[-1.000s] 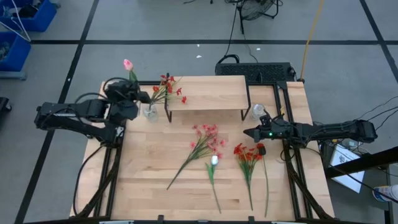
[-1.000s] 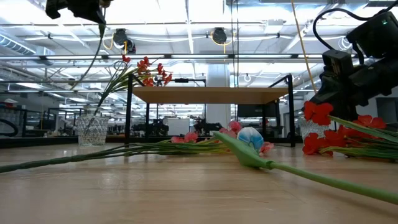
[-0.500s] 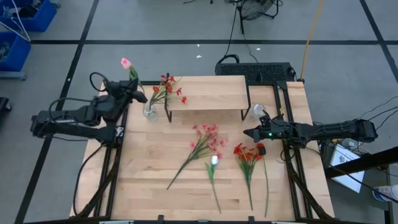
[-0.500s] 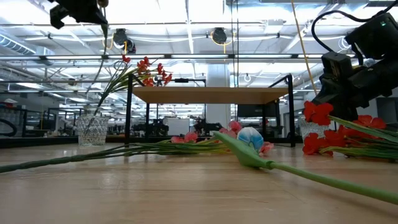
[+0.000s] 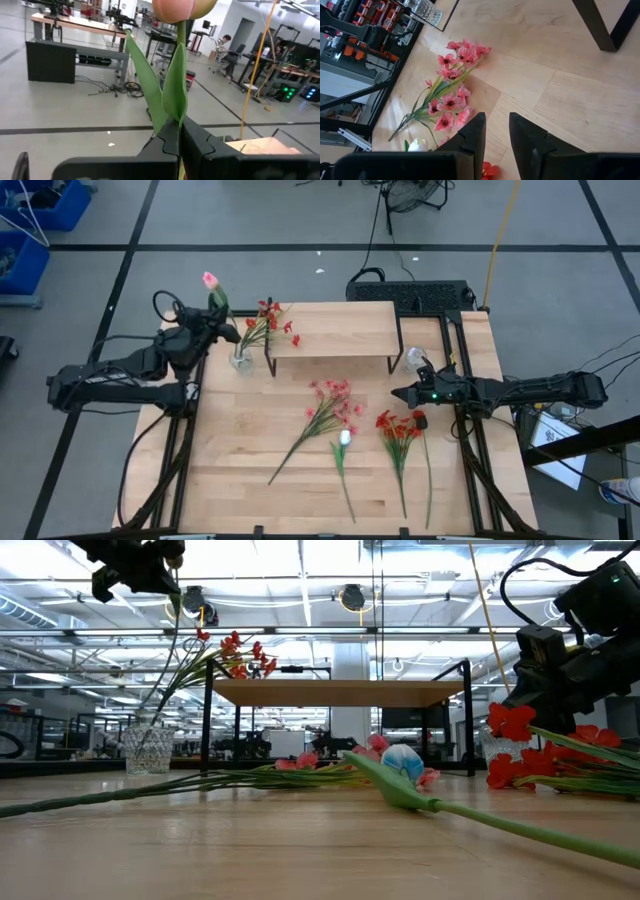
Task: Pick and place flowers into a vace then onto a shelf
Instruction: Put the pink flower into the left transparent vase
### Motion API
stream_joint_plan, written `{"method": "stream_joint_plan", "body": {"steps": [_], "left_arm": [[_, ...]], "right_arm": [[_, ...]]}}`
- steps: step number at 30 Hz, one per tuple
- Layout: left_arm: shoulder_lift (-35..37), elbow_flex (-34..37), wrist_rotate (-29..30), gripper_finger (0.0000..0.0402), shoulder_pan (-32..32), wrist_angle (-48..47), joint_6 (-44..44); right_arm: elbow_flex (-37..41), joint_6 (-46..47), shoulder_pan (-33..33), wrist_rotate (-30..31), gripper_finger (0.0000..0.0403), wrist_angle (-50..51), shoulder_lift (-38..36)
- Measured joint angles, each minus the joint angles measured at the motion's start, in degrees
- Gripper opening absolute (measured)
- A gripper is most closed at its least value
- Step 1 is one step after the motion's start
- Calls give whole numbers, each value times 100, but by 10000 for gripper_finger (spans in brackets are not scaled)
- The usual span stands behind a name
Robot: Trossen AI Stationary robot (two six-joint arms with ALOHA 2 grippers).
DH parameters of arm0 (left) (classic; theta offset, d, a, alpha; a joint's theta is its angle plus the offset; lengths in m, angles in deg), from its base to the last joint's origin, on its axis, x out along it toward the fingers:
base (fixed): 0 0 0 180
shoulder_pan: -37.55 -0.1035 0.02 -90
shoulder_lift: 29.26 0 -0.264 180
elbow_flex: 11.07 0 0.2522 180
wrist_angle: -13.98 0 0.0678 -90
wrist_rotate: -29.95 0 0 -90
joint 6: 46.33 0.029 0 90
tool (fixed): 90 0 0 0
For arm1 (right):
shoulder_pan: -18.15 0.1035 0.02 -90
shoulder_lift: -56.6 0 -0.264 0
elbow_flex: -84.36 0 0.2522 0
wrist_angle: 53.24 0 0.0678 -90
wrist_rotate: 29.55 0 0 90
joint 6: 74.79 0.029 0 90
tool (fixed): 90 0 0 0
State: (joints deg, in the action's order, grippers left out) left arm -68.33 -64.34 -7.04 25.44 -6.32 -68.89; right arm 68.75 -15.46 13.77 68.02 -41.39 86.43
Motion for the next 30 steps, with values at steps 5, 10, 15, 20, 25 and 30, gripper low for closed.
{"method": "stream_joint_plan", "body": {"steps": [5,10,15,20,25,30], "left_arm": [[-128,33,-207,1,-197,82,-51],[-141,415,-502,1,-361,488,-266],[-142,819,-521,1,-373,1112,-197],[-137,846,-528,1,-359,1679,20],[-144,822,-524,8,-350,1551,37],[-144,824,-532,3,-350,1144,-291]], "right_arm": [[0,-2,-1,2,77,0,0],[0,-3,-2,4,77,0,4],[0,-2,-2,4,77,0,11],[0,0,-2,3,77,0,11],[0,-13,0,28,77,0,11],[0,-15,-2,31,77,0,11]]}}
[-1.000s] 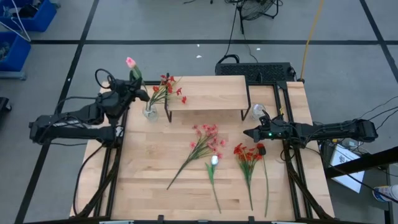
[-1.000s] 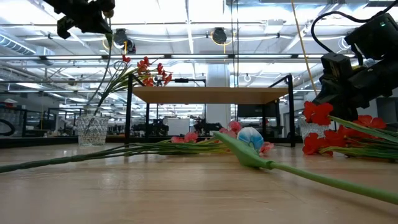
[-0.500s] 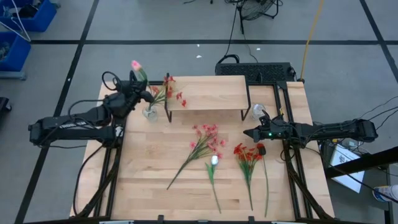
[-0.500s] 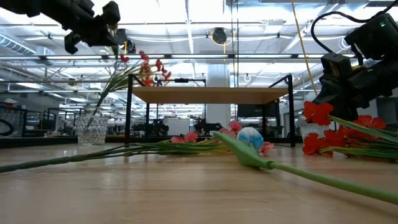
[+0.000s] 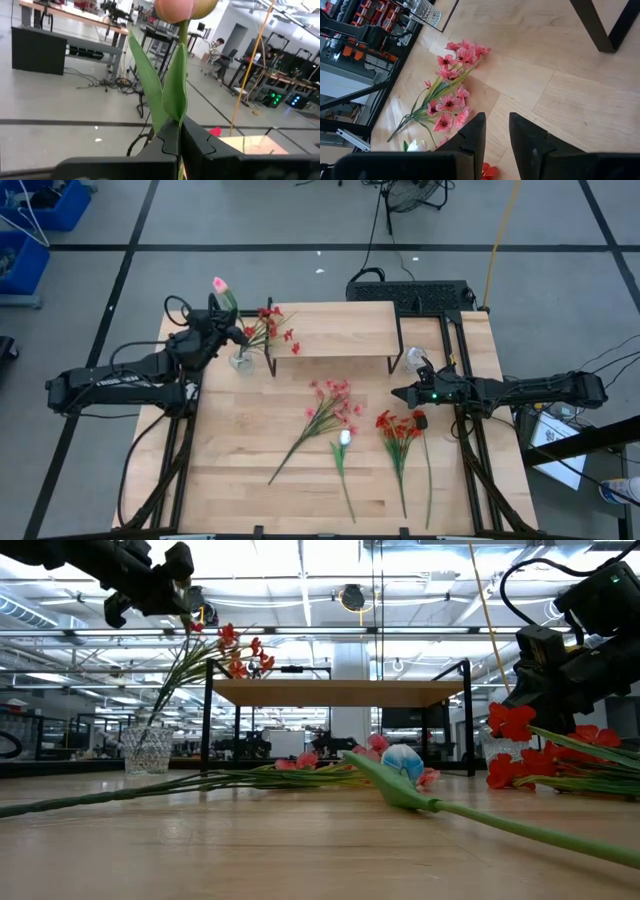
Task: Pick and place flowers into a vace then onto a shelf
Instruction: Put the pink flower into the left transparent vase
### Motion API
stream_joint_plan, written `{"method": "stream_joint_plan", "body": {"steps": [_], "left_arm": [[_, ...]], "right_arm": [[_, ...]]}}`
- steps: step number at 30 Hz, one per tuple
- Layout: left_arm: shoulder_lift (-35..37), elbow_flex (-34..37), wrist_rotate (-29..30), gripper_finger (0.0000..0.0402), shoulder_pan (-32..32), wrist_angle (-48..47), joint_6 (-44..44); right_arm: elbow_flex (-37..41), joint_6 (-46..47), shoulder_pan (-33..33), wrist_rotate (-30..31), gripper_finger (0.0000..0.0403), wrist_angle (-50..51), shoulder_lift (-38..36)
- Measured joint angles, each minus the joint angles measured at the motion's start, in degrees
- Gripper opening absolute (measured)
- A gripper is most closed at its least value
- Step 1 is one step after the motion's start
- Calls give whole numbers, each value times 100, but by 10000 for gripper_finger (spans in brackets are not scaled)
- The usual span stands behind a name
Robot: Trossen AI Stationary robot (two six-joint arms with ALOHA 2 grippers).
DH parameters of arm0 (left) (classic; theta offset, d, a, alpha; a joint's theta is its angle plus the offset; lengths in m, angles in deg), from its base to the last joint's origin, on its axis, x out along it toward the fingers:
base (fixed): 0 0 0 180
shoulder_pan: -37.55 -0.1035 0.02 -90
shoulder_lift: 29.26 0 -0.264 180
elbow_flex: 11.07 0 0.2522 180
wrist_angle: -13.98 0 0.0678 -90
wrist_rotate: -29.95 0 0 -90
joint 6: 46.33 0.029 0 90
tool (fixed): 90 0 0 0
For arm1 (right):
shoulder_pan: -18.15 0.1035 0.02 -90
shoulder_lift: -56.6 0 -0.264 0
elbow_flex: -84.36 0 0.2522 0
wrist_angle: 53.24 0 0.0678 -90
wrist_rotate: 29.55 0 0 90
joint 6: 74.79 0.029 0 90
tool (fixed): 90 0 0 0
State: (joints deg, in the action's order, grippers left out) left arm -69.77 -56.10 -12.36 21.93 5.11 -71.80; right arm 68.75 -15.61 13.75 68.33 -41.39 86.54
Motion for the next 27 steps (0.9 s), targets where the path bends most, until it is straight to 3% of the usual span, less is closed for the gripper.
{"method": "stream_joint_plan", "body": {"steps": [11,18,27], "left_arm": [[0,0,-140,5,62,-1197,-773],[1,-7,-275,29,169,-1921,-1022],[-44,-15,-590,7,227,-2559,-1408]], "right_arm": [[0,12,0,288,77,-7,-1],[0,13,0,291,77,-7,-1],[-2,146,0,291,77,-11,0]]}}
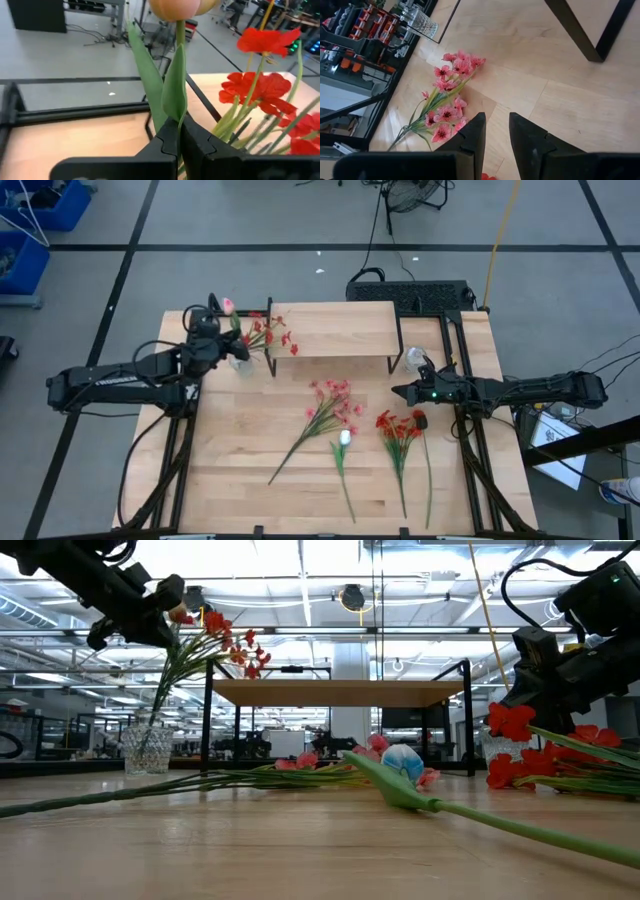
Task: Pick and place flowers into a vace then onto a shelf
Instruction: Put the pink flower into the left transparent vase
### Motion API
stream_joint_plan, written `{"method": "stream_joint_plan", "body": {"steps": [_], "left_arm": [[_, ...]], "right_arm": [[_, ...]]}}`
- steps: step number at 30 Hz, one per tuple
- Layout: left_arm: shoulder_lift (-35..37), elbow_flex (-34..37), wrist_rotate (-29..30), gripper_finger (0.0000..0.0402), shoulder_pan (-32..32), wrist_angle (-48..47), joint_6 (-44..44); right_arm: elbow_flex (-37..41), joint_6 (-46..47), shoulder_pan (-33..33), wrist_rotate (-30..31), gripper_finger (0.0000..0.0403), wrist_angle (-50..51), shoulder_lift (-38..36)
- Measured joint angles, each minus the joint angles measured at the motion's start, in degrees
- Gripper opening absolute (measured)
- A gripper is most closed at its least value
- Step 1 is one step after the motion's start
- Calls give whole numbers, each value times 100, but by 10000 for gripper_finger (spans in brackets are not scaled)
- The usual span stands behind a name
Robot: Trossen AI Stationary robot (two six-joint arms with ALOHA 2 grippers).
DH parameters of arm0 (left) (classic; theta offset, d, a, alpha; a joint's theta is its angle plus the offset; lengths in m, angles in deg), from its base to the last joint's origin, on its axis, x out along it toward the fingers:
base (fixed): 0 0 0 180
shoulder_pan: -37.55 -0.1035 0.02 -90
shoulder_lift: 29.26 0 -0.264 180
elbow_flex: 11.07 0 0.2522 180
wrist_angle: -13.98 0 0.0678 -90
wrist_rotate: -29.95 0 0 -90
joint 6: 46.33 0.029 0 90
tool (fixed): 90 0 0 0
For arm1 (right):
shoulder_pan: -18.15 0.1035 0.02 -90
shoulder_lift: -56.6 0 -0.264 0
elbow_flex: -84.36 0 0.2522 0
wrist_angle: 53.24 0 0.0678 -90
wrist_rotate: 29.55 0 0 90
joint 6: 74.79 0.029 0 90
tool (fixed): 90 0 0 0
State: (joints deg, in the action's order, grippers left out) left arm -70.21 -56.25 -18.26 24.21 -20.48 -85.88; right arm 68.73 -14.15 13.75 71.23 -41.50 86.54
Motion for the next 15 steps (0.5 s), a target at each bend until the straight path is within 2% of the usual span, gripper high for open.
{"method": "stream_joint_plan", "body": {"steps": [2,6,15], "left_arm": [[-30,0,-153,15,1,6,-34],[-41,4,-299,57,0,-106,-218],[-46,15,-96,147,-17,-225,-796]], "right_arm": [[2,0,0,0,77,-2,-2],[0,8,0,14,77,-3,1],[2,20,0,118,77,-13,2]]}}
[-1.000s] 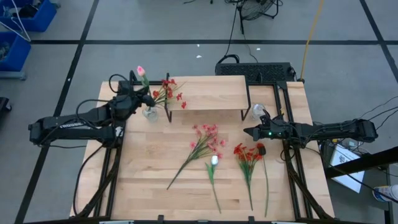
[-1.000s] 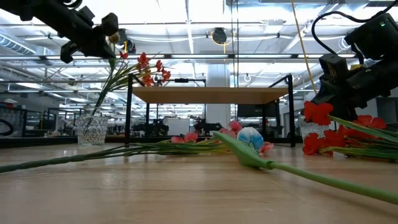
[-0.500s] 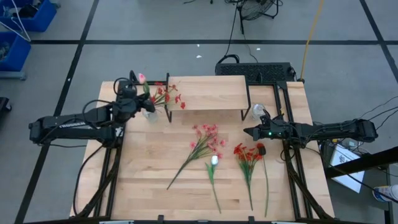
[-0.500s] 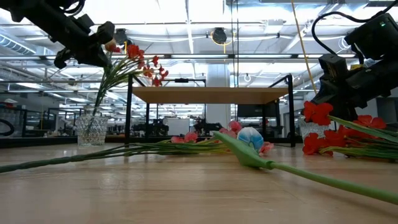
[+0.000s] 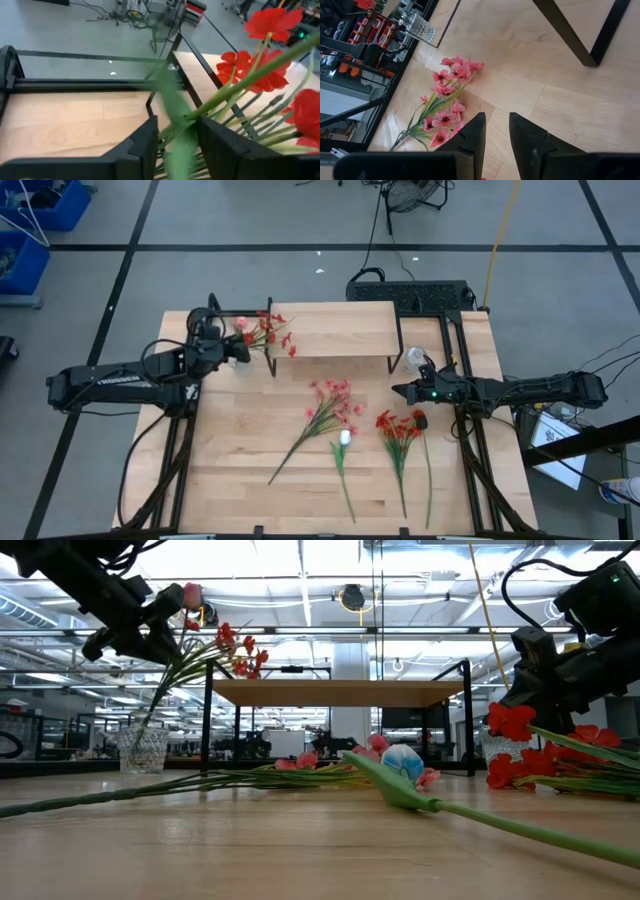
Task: Pick and place flowers into a vace then onto a shelf
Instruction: Put the pink flower into the left transparent vase
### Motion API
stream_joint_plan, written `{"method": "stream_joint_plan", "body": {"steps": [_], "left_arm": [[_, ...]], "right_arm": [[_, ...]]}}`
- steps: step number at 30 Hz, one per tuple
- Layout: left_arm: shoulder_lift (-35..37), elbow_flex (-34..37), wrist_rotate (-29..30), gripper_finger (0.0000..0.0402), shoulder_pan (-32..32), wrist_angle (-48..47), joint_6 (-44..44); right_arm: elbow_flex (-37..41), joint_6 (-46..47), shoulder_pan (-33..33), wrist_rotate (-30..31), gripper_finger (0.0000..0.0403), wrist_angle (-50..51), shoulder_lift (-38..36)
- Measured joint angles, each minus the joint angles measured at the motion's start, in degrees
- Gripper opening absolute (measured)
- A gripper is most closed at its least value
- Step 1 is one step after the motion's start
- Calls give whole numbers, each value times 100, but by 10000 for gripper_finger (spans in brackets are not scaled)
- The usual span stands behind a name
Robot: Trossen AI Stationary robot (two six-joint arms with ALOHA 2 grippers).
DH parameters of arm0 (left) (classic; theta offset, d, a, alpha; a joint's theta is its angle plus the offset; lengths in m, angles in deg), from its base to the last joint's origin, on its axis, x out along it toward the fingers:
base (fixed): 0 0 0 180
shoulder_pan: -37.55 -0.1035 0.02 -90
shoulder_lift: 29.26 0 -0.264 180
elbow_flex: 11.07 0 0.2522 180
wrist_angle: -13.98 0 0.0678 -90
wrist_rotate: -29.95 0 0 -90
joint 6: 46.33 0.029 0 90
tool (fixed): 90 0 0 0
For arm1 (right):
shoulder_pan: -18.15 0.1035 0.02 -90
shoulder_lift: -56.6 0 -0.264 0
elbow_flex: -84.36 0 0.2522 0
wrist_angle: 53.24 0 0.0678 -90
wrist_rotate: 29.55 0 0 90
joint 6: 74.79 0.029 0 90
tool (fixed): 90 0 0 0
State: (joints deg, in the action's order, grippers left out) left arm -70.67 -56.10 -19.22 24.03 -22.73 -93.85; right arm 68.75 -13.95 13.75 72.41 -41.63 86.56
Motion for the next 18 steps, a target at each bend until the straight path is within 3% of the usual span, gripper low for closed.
{"method": "stream_joint_plan", "body": {"steps": [8,18], "left_arm": [[24,2,-55,221,6,205,-279],[30,2,-385,261,9,1377,83]], "right_arm": [[0,0,0,-2,77,-21,0],[0,-279,0,-4,77,-582,0]]}}
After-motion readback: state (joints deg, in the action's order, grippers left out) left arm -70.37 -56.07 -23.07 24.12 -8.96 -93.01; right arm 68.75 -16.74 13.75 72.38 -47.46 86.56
